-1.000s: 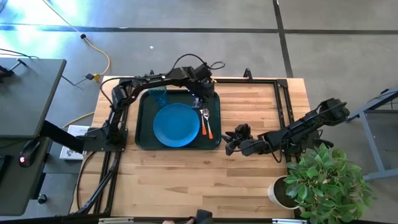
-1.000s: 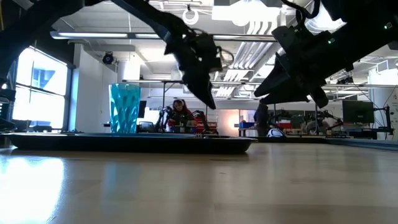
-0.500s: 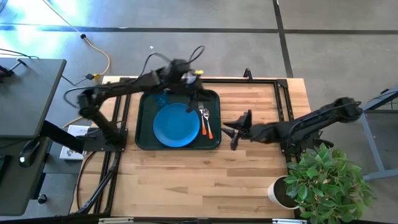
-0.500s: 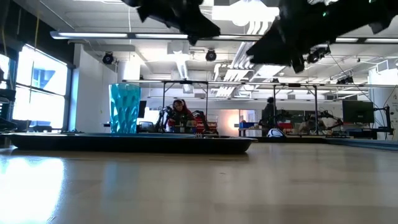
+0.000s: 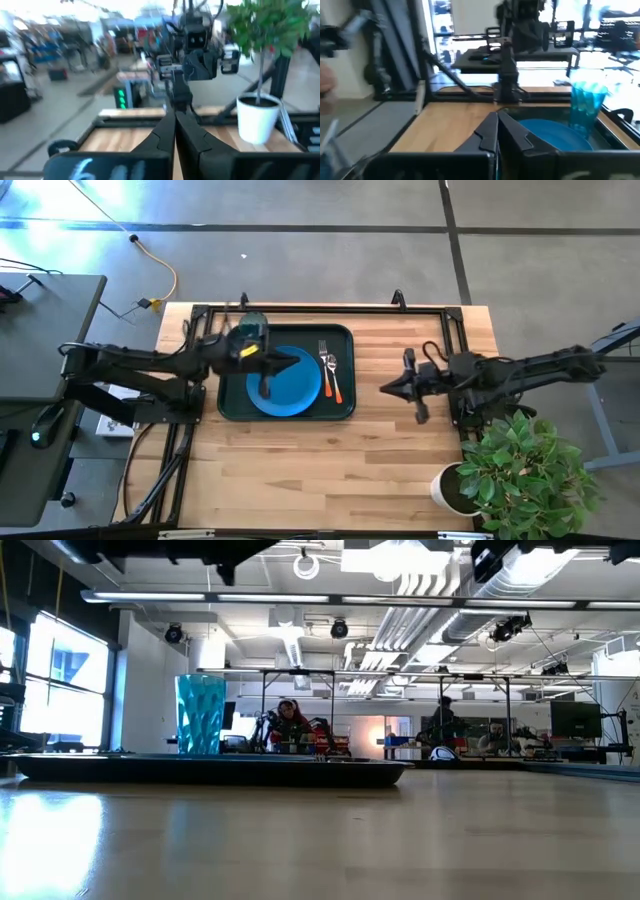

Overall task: Pick and place plate/cup/fork/spoon on tray
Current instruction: Return to Home Position

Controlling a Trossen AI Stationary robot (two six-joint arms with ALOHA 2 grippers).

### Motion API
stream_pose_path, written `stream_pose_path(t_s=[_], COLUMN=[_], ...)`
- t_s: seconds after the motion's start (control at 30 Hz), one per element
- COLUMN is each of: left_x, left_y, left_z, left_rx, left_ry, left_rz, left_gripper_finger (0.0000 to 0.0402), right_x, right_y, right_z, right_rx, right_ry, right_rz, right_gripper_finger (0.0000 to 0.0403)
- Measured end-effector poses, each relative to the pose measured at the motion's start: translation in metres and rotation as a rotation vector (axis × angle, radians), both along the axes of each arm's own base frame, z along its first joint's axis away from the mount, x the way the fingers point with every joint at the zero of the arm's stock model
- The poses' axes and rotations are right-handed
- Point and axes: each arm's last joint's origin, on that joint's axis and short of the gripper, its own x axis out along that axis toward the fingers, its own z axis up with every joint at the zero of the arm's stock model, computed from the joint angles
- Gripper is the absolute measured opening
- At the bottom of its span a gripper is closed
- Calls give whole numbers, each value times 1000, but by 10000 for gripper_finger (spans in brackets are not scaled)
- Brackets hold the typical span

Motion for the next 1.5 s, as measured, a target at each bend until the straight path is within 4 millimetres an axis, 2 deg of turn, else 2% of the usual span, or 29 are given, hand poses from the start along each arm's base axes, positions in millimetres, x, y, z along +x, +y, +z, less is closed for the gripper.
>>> stream_pose_path(t_s=[0.13, 0.37, 0.53, 0.73, 0.8, 0.93, 1.03, 1.27, 1.43, 1.5], left_x=[-18, -30, -38, -62, -70, -85, -93, -99, -106, -107], left_y=[-11, -29, -34, -21, -17, -14, -13, -14, -14, -15], left_z=[-20, -52, -52, -53, -64, -88, -97, -99, -113, -114], left_rx=[-17, -20, 49, 64, 30, -41, -56, -63, -95, -119], left_ry=[-42, 7, 10, -42, -44, -54, -62, -31, -56, -36], left_rz=[80, 163, 180, 143, 105, 120, 160, 150, 145, 134], left_gripper_finger=[2, 1, 1, 0, 0, 0, 0, 0, 0, 0], right_x=[-19, -37, -52, -88, -94, -95, -96, -89, -83, -82], right_y=[-1, -5, -7, -13, -14, -13, -13, -11, -10, -11], right_z=[4, 1, 2, 6, -4, -41, -61, -84, -103, -105], right_rx=[-13, 1, -1, 40, 68, 121, 166, 210, 205, 187], right_ry=[15, 87, 83, -11, -49, -66, -72, -83, -137, -117], right_rz=[48, -12, -41, -80, -78, -36, -29, 5, 10, 4], right_gripper_finger=[2, 0, 0, 0, 0, 0, 0, 0, 0, 0])
